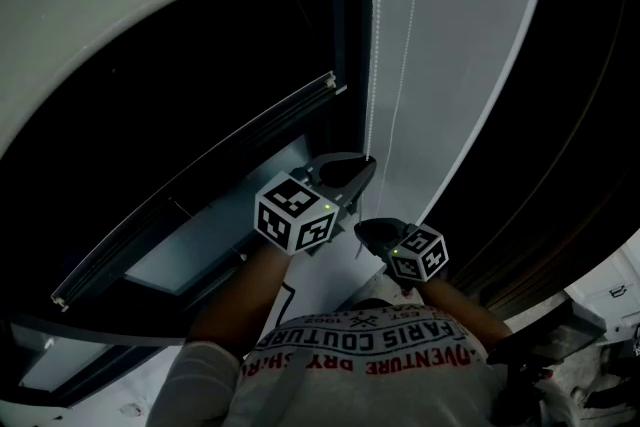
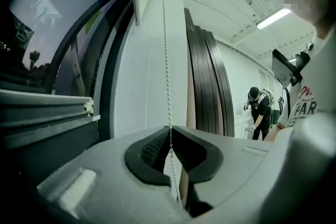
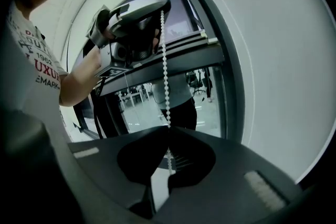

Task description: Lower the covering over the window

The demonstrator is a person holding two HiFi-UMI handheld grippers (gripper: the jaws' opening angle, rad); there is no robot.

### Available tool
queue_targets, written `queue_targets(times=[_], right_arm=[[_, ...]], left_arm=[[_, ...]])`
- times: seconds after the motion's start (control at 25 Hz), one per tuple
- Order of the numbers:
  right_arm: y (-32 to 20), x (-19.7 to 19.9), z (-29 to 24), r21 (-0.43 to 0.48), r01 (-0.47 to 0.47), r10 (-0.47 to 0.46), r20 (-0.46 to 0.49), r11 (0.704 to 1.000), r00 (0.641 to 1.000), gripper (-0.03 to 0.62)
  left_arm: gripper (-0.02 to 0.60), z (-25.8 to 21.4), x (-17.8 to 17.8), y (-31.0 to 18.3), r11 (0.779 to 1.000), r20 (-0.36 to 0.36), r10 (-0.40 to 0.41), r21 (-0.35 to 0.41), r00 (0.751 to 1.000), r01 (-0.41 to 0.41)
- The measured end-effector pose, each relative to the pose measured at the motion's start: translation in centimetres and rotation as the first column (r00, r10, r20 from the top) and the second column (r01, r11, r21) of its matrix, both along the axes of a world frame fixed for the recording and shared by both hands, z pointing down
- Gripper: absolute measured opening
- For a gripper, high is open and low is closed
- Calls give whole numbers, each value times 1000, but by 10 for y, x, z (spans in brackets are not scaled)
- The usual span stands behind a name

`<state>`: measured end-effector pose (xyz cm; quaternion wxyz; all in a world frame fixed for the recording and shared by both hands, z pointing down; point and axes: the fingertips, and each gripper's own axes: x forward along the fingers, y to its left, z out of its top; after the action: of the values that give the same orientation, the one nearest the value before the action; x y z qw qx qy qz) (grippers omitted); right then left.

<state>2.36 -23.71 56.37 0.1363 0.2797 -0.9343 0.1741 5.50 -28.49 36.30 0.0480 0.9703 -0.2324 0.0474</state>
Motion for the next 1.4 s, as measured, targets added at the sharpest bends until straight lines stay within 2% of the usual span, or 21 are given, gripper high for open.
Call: queue_targets(times=[0.28,0.52,0.72,0.92,1.04,1.16,1.28,1.4], right_arm=[[9,6,45,-84,-2,-2,-57,996,998,8],[31,7,90,-188,39,-65,-136,981,989,8],[39,6,111,-239,35,-66,-121,970,990,9],[40,5,102,-242,68,-95,-101,968,990,12],[33,21,83,-202,86,-111,-111,976,988,54],[10,43,27,-117,77,-84,-63,990,994,91],[-8,42,-67,45,90,-91,36,995,995,101],[-11,29,-155,234,111,-135,89,966,987,124]], left_arm=[[15,46,4,5,999,34,-11,-39,999,12],[15,102,2,7,991,91,-22,-130,996,34],[16,124,-2,8,982,100,-24,-183,995,42],[17,124,-4,10,982,94,-26,-184,995,43],[17,123,-3,14,982,83,-19,-188,996,35],[17,123,2,19,982,75,-5,-190,997,20],[17,124,4,24,982,71,1,-190,997,13],[14,125,5,29,982,74,6,-187,997,8]])
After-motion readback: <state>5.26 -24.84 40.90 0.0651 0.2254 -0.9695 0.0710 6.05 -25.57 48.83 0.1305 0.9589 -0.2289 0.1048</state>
